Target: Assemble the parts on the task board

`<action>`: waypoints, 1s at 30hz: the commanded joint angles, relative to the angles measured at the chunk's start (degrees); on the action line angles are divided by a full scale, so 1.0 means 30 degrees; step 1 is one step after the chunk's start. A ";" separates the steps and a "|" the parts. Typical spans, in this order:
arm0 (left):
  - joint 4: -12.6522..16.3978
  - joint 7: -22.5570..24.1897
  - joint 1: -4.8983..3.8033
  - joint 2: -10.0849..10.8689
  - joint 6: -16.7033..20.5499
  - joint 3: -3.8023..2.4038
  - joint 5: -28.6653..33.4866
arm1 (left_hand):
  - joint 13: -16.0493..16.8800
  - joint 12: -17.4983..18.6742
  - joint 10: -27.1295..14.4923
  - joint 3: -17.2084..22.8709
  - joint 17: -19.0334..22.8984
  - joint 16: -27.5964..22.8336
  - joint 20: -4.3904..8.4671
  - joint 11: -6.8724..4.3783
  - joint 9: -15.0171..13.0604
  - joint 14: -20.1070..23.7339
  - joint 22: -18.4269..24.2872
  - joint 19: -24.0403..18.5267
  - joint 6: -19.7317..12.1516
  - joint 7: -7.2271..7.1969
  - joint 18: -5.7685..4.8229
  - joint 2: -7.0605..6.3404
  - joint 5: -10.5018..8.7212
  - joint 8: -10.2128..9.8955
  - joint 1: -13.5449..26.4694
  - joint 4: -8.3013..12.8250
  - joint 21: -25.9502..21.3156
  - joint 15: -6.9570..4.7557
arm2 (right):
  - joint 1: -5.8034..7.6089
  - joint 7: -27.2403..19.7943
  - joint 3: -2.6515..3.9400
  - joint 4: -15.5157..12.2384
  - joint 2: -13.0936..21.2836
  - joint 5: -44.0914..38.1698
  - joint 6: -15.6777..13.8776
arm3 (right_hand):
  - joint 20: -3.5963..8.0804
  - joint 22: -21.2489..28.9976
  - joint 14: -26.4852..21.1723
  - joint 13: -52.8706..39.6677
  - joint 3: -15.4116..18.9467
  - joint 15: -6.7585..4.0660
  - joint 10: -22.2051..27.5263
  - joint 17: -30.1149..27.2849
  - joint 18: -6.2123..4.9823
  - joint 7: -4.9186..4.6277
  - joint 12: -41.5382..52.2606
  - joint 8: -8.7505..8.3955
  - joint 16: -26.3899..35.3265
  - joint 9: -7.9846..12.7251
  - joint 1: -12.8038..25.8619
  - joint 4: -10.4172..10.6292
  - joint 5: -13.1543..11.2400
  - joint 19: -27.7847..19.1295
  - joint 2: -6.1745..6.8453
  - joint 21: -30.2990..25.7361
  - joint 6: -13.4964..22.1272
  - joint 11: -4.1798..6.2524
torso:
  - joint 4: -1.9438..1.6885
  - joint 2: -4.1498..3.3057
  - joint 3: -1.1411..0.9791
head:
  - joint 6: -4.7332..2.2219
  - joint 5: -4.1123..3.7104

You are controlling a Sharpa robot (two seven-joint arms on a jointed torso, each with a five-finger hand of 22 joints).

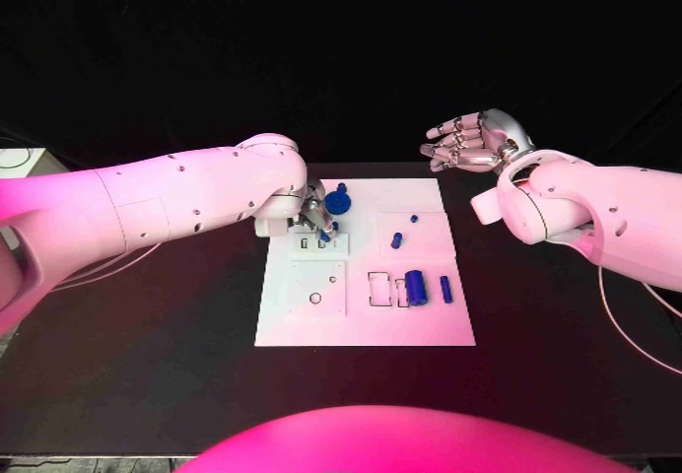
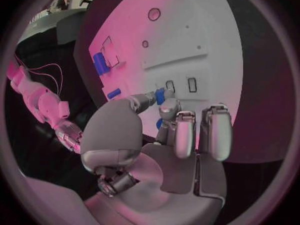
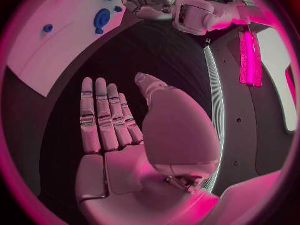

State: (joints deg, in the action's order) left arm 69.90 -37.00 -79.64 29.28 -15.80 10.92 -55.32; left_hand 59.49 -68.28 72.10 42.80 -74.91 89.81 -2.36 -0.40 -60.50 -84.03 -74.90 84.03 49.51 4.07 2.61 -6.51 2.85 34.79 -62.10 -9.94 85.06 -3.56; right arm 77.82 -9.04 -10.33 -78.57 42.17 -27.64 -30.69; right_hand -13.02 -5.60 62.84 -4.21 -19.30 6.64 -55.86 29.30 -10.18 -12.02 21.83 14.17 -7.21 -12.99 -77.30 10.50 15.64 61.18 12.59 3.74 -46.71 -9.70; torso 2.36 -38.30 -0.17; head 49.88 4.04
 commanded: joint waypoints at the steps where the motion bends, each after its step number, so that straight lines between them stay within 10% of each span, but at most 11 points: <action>1: 0.0181 0.0059 0.0036 0.0050 0.0690 -0.0002 -0.0336 | 0.0028 -0.0094 0.0173 0.4490 -0.5030 0.0065 0.0096 -0.0002 -0.0039 -0.1989 -0.2784 0.0891 0.0206 -0.0055 -0.0308 -0.0044 0.0055 0.0054 0.0160 0.4347 0.0100 -0.0083 | -0.0013 -0.0186 0.0004 -0.0002 0.0006 -0.0163 0.0310 | -0.0004 0.0018 0.0005 0.0019 -0.0047 0.0037 0.0169 -0.0019 -0.0131 -0.0580 0.0111 -0.0048 0.0124 0.0016 0.0032 -0.0119 0.0117 -0.0077 -0.0083 0.0045 0.0144 -0.0030 | -0.0028 0.0001 -0.0007 | 0.0041 0.0021; 30: 0.0166 -0.0250 0.0191 0.0178 -0.0181 0.0217 -0.0248 | 0.0026 -0.0106 0.0216 0.4653 -0.5030 0.0065 0.0132 -0.0018 -0.0072 -0.1989 -0.2802 0.0903 0.0241 -0.0070 -0.0313 -0.0106 0.0074 0.0070 0.0284 0.4404 0.0112 -0.0103 | -0.0066 -0.0187 0.0004 0.0048 -0.0028 -0.0163 0.0394 | -0.0004 0.0018 0.0005 0.0019 -0.0047 0.0037 0.0169 -0.0019 -0.0131 -0.0580 0.0111 -0.0048 0.0124 0.0016 0.0032 -0.0119 0.0117 -0.0077 -0.0083 0.0045 0.0144 -0.0030 | 0.0031 -0.0003 -0.0011 | 0.0036 0.0158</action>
State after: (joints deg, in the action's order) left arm 70.38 -37.64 -79.11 29.83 -15.07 11.58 -55.90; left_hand 59.54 -68.28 72.51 43.02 -74.91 89.81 -2.36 -0.41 -60.61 -84.03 -74.90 84.03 49.79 3.80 2.61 -7.27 2.84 34.78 -61.35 -10.04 85.05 -3.56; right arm 77.66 -9.01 -10.34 -78.43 42.12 -27.65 -30.38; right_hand -13.02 -5.61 62.84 -4.22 -19.46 6.64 -55.86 29.31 -10.18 -12.02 21.83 14.17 -7.21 -12.99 -77.30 10.33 15.64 61.18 12.59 3.73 -46.71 -9.70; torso 2.41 -38.27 -0.20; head 49.95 4.47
